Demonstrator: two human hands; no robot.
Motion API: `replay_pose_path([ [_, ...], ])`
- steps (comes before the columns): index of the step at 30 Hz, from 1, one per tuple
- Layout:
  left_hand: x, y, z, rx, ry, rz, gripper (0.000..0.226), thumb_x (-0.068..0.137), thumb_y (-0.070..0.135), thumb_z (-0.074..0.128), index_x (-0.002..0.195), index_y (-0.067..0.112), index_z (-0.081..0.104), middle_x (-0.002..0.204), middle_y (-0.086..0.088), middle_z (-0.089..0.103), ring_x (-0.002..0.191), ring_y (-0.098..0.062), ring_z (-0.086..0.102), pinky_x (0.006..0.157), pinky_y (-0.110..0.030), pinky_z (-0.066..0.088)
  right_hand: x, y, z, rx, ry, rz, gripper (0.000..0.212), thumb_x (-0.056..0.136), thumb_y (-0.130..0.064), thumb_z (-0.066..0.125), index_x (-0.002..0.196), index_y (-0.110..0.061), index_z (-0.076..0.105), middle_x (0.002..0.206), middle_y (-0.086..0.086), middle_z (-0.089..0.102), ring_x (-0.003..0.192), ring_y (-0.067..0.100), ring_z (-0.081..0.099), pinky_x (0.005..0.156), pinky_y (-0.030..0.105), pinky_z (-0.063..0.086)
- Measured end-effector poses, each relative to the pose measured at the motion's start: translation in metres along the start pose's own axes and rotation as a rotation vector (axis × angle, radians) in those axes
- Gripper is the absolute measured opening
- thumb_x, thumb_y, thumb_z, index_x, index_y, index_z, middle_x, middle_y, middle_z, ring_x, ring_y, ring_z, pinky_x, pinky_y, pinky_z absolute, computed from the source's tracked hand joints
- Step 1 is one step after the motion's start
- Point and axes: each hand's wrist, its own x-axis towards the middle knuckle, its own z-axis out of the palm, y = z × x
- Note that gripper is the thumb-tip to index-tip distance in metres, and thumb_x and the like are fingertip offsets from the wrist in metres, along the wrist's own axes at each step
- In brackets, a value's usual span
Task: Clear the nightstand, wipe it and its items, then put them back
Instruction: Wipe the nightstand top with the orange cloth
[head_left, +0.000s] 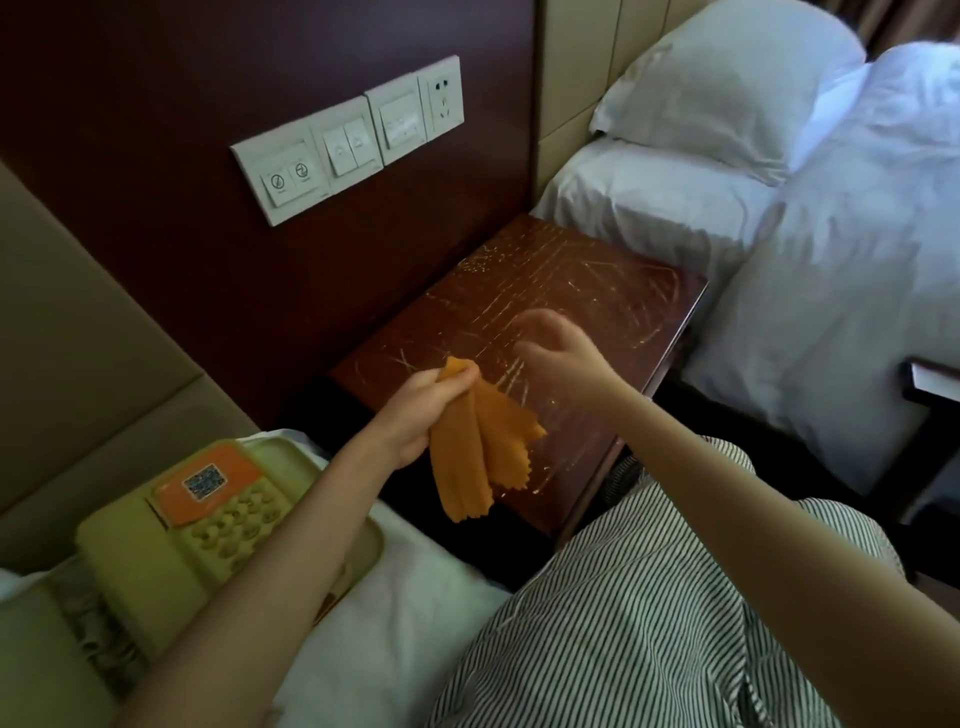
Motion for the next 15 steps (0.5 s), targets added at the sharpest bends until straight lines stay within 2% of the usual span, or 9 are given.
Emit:
replay_pose_path([
  [2,-0.002,0.007,0.001,-0.025,-0.041,-0.011,0.034,0.094,0.041,0.047,0.109,0.014,0.062,0.092,-0.002,0.069,0.09,-0.015,0.065,0.077,-0.03,0.05,-0.012,-0.006,0.006,0.156,-0.279,0.027,0.033,0.096,-0.037,0.049,0.128,-0.032,0.047,0.117,-0.014,0.053,0.099,0.001,0.055,0.081,0.021,0.048],
  [4,-0.003,0.013,-0.001,-0.058,-0.076,-0.029,0.039,0.096,0.043,0.041,0.114,0.015,0.062,0.1,-0.004,0.07,0.096,-0.017,0.066,0.081,-0.032,0.051,-0.018,-0.004,0.012,0.233,-0.474,0.078,0.047,0.088,-0.047,0.053,0.132,-0.039,0.039,0.121,-0.015,0.052,0.107,0.006,0.055,0.086,0.027,0.049],
  [5,-0.003,0.016,-0.002,-0.068,-0.086,-0.041,0.042,0.096,0.044,0.039,0.114,0.015,0.062,0.104,-0.006,0.07,0.1,-0.018,0.065,0.085,-0.034,0.051,-0.019,-0.001,0.015,0.237,-0.506,0.098,0.053,0.087,-0.044,0.058,0.134,-0.039,0.036,0.124,-0.012,0.052,0.11,0.01,0.055,0.09,0.031,0.05],
  [6,-0.004,0.018,-0.003,-0.067,-0.091,-0.053,0.043,0.097,0.045,0.038,0.113,0.014,0.063,0.106,-0.008,0.069,0.102,-0.019,0.065,0.088,-0.036,0.051,-0.019,0.001,0.018,0.219,-0.492,0.108,0.053,0.087,-0.037,0.062,0.135,-0.037,0.037,0.125,-0.008,0.054,0.111,0.013,0.056,0.091,0.033,0.05],
  [8,-0.005,0.019,-0.005,0.022,-0.041,-0.045,0.04,0.097,0.044,0.04,0.108,0.015,0.064,0.104,-0.008,0.069,0.102,-0.022,0.063,0.089,-0.038,0.05,-0.018,0.004,0.022,0.15,-0.396,0.117,0.041,0.09,-0.025,0.061,0.128,-0.031,0.047,0.12,-0.004,0.058,0.108,0.015,0.058,0.09,0.033,0.05],
  [11,-0.001,0.013,-0.011,0.406,0.207,0.121,0.029,0.094,0.042,0.046,0.097,0.02,0.065,0.092,0.004,0.064,0.097,-0.017,0.059,0.077,-0.026,0.046,-0.019,0.009,0.022,0.117,-0.295,0.135,0.022,0.093,-0.019,0.056,0.114,-0.026,0.056,0.111,-0.001,0.062,0.102,0.018,0.059,0.085,0.032,0.051],
  [13,0.003,0.003,-0.012,0.488,0.406,0.261,0.03,0.092,0.04,0.052,0.115,0.021,0.056,0.108,0.01,0.055,0.104,-0.014,0.054,0.079,-0.024,0.043,-0.022,0.012,0.021,0.188,-0.27,0.16,0.019,0.093,-0.019,0.056,0.11,-0.027,0.057,0.11,0.0,0.061,0.099,0.018,0.059,0.079,0.029,0.051],
  [14,0.006,-0.003,-0.011,0.444,0.43,0.298,0.039,0.092,0.04,0.052,0.128,0.024,0.048,0.118,0.011,0.048,0.109,-0.012,0.051,0.085,-0.026,0.043,-0.024,0.013,0.022,0.24,-0.254,0.169,0.019,0.092,-0.019,0.057,0.109,-0.027,0.057,0.11,0.0,0.061,0.098,0.018,0.059,0.076,0.028,0.051],
  [15,0.006,-0.009,-0.007,0.354,0.382,0.314,0.043,0.093,0.043,0.048,0.134,0.029,0.042,0.124,0.012,0.045,0.113,-0.011,0.048,0.09,-0.029,0.043,-0.026,0.012,0.023,0.297,-0.23,0.178,0.018,0.092,-0.02,0.057,0.108,-0.027,0.056,0.11,0.001,0.06,0.097,0.018,0.059,0.075,0.029,0.052],
])
